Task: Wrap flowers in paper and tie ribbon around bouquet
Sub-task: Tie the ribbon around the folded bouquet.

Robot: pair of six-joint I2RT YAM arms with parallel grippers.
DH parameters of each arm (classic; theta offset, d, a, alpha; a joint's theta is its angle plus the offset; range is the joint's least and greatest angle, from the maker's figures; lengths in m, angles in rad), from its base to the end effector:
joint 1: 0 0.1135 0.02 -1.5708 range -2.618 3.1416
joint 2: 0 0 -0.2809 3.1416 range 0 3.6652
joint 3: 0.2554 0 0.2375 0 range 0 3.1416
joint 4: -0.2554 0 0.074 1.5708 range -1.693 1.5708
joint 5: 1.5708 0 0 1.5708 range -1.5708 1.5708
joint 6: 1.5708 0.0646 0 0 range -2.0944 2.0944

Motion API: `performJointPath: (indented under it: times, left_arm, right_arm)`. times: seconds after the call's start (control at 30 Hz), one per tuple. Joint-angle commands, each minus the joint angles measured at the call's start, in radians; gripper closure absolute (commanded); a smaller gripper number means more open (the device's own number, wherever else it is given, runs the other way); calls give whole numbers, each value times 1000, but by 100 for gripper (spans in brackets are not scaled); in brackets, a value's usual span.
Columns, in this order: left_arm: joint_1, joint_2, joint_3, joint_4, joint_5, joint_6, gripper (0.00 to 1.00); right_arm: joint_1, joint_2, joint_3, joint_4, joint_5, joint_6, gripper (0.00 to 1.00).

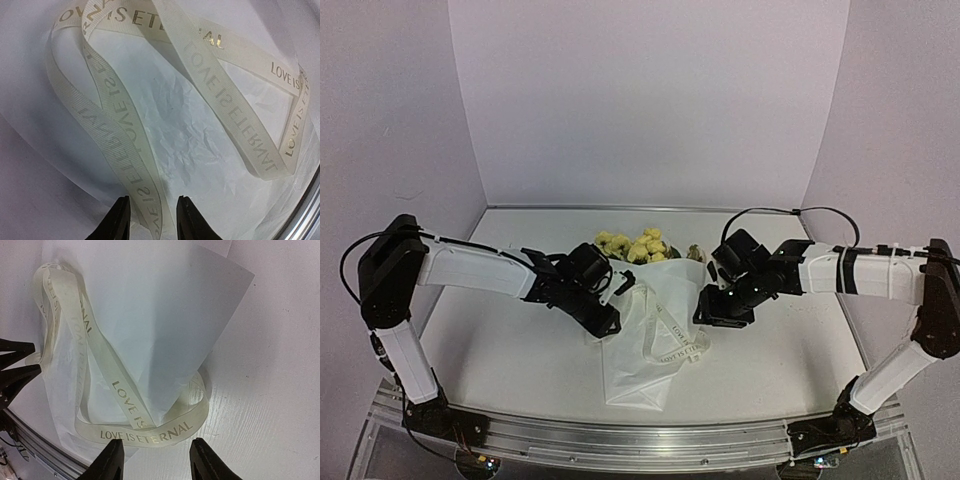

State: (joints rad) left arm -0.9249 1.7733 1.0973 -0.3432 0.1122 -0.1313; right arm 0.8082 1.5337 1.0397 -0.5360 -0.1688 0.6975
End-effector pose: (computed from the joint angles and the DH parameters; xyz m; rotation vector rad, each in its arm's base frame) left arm 0.2144 -0.2964 0.1740 1.0728 2.4503 -0.5111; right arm 0.2072 0.2325 0.2200 -0.2186 2.7684 0.6976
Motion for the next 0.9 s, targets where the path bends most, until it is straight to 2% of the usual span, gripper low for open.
performJointPath:
  times: [0.0,0.17,0.27,0.37,0.6,0.87]
  left_arm:
    - [-5,22,9,-16,-8,-1,69]
    - [-5,23,10,-15,-14,1,79]
    - [-5,9,8,-7,-26,0,92]
    - [-4,-13,8,-3,-32,3,98]
    - [-5,-59,12,5,-12,7,100]
    - [-12,-128,14,17,113,9,100]
  right_arm:
    - [3,-14,5,-5,26,-12,54]
    - [3,-11,6,-5,27,-13,54]
    - [3,-9,6,-5,26,-11,54]
    - [3,-10,5,-5,27,-11,55]
    - [3,-9,3,-7,31,-16,55]
    - [3,-10,-4,-16,31,-21,55]
